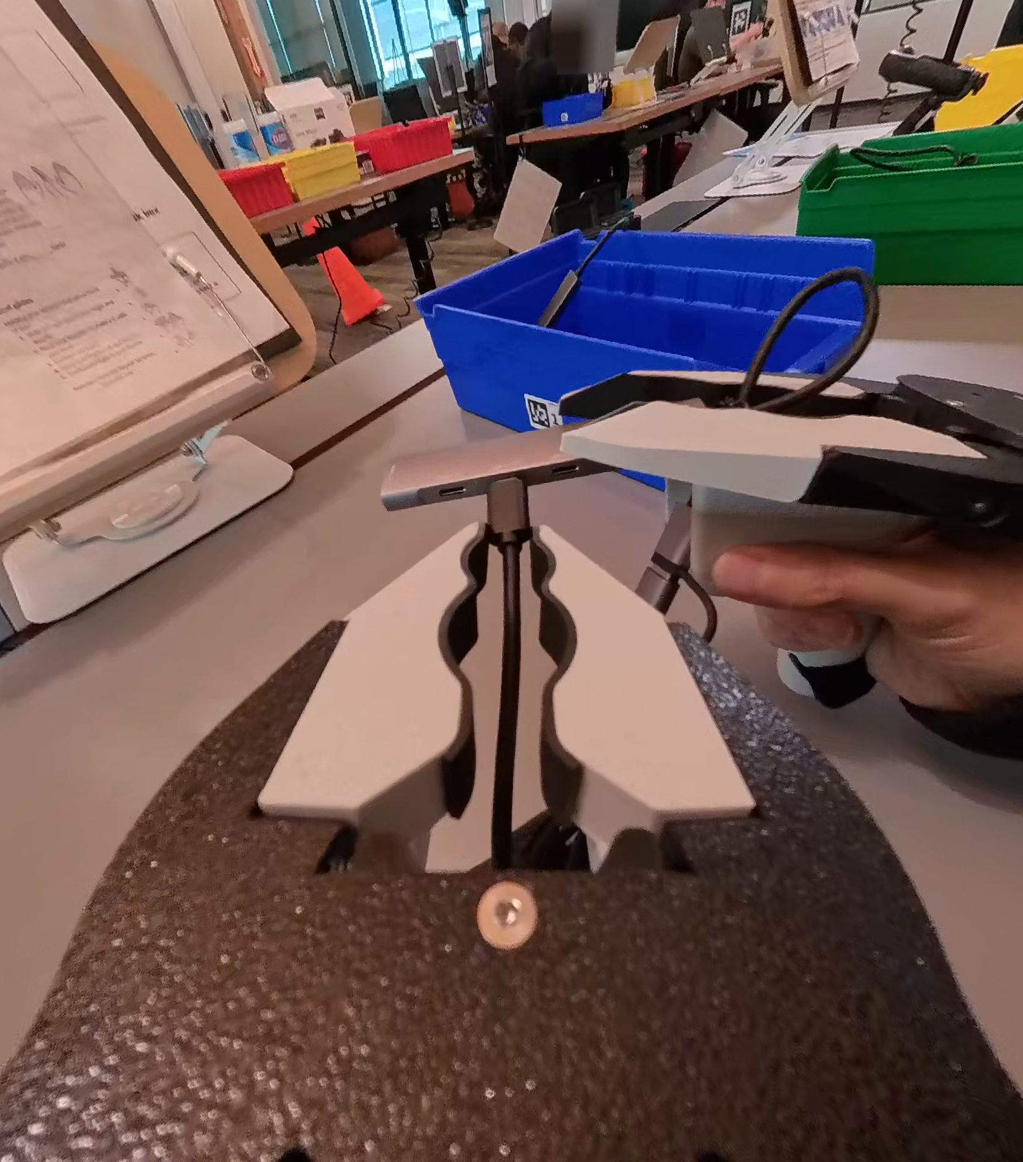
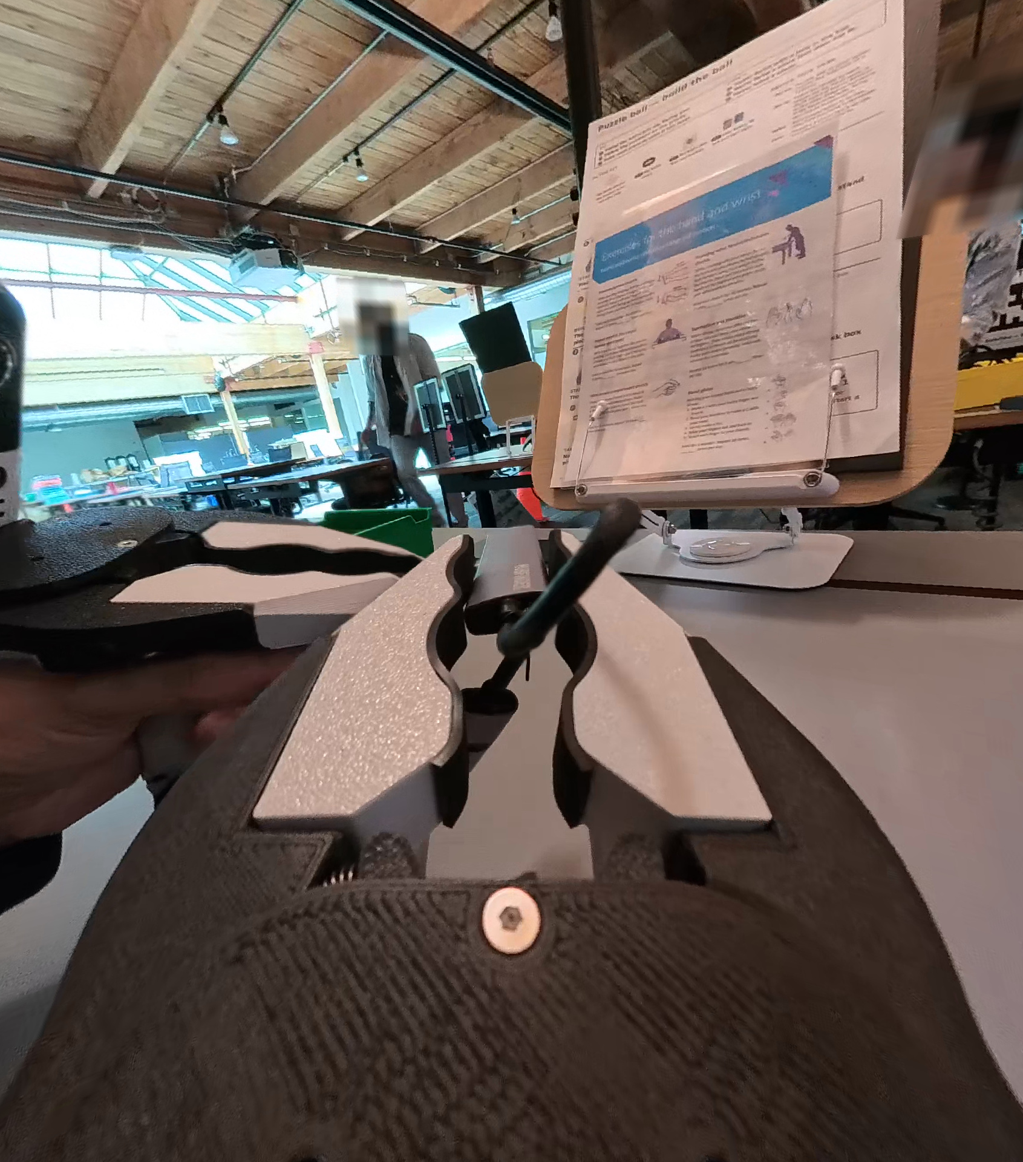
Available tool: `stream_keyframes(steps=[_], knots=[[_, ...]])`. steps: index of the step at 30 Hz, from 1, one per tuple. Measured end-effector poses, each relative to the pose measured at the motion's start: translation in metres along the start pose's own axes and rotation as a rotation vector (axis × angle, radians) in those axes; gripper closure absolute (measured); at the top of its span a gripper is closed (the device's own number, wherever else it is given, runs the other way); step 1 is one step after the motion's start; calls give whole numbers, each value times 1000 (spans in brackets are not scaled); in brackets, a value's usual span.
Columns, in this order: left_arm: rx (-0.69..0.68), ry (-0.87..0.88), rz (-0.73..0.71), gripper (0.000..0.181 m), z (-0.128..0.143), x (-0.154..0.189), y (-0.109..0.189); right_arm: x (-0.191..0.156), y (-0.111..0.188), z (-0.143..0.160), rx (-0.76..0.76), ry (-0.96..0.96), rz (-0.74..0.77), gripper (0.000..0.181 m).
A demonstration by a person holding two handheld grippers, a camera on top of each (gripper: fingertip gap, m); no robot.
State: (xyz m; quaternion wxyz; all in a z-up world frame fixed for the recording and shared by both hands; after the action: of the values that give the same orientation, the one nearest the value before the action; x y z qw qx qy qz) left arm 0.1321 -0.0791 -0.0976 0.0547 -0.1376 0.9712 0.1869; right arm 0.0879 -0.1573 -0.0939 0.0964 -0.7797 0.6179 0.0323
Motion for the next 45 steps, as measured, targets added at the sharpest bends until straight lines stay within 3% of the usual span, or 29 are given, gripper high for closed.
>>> stream_keyframes(steps=[5, 18, 34, 40, 45], knots=[[30, 38, -16, 171, 0, -3, 1, 1, -2, 6, -33, -3, -32, 158], [-183, 11, 43, 171, 0, -1, 11, -12, -3, 9, -41, 262, -39, 153], [-269, 41, 46, 171, 2, -4, 9, -10, -7, 14, -108, 330, 36, 158], [-126, 12, 25, 171, -6, -6, 12, -10, -7, 13, -119, 282, 50, 158], [-33, -23, 25, 171, -9, -2, 12, -7, -3, 8, -55, 92, -30, 158]])
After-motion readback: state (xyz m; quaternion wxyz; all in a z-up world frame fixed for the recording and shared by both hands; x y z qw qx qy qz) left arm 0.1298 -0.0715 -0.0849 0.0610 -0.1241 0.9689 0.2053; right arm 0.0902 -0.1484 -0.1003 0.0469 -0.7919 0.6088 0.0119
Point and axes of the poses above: each gripper's, where its closed fingertips meet, y back along the fingers, z out of its underside, x = y × z across the jaws, the point moved 5 cm from there along y, back along the fingers, and after that the axes turned 8 degrees about -x, right-handed, at the moved point
